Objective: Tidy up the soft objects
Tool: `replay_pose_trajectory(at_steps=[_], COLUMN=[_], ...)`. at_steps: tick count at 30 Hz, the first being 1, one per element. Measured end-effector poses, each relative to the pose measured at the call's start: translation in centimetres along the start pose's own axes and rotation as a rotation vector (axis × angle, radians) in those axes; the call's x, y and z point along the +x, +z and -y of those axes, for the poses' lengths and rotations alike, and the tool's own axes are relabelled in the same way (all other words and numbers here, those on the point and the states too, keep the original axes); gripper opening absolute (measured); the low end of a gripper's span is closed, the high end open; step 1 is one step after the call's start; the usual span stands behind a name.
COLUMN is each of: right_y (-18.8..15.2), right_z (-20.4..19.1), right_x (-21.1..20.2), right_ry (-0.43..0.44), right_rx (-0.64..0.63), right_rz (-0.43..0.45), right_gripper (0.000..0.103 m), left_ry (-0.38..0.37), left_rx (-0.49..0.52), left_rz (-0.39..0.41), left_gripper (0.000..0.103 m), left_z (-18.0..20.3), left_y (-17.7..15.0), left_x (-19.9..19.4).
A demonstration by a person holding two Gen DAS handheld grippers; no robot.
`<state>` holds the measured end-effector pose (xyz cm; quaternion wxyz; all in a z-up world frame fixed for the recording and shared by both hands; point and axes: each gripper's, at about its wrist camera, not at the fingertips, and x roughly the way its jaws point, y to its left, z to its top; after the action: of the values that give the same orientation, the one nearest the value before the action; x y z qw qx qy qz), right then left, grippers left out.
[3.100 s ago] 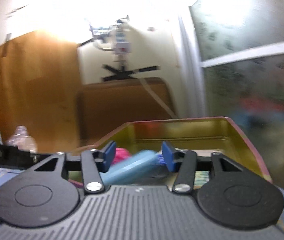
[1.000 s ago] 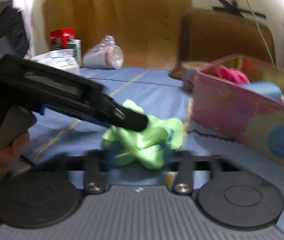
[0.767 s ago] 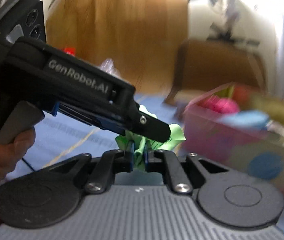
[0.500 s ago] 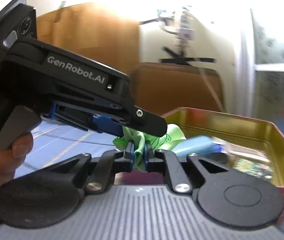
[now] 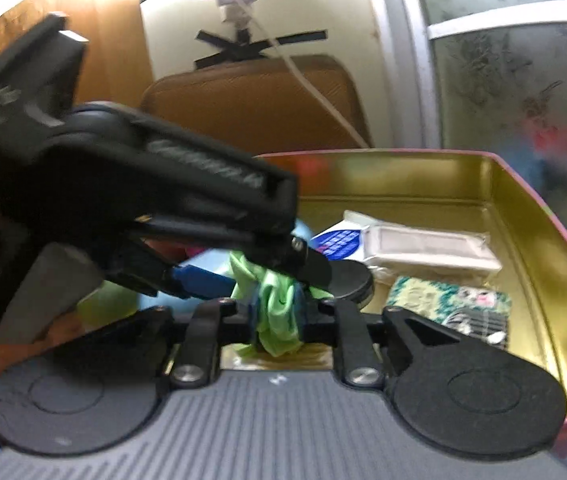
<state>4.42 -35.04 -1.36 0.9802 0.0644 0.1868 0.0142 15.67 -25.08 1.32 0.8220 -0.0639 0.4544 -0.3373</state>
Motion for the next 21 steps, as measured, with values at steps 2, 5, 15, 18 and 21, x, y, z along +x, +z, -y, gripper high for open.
replay_pose_trajectory(at_steps=[2,5,15,18,21], right_y=[-0.7,-1.2,-1.2,-1.4,-1.8], right_z=[-0.4,0.4,1.1,0.8,0.2], right_x=[-1.1,-3.1,-7.4,-8.5,-9.4], right_ry=[-0.123,-0.08,-0.06,-0.046,-0.032], right_rx=[-0.009,0.016,0.129,0.153,0.166], right_rz=[0.081,0.112,0.159,0.159,0.158], right_gripper=[0.074,0.075,0.075,0.075,0.075], left_ry=[0.016,0.005,0.044,0.055,0.066], left_rx=[0.026,0.057,0.173,0.193,0.203], left_rz=[0.039,0.085,0.231,0.252,0.277], left_gripper=[0.069,0.073,0.075,0.077,0.077], left_z=[0.4,0.9,1.8,1.4,0.5], left_y=[0.1,-0.6,-4.5,-6.4,-9.1], left_x=[-0.4,-1.6,-8.5,-10.2,-12.0])
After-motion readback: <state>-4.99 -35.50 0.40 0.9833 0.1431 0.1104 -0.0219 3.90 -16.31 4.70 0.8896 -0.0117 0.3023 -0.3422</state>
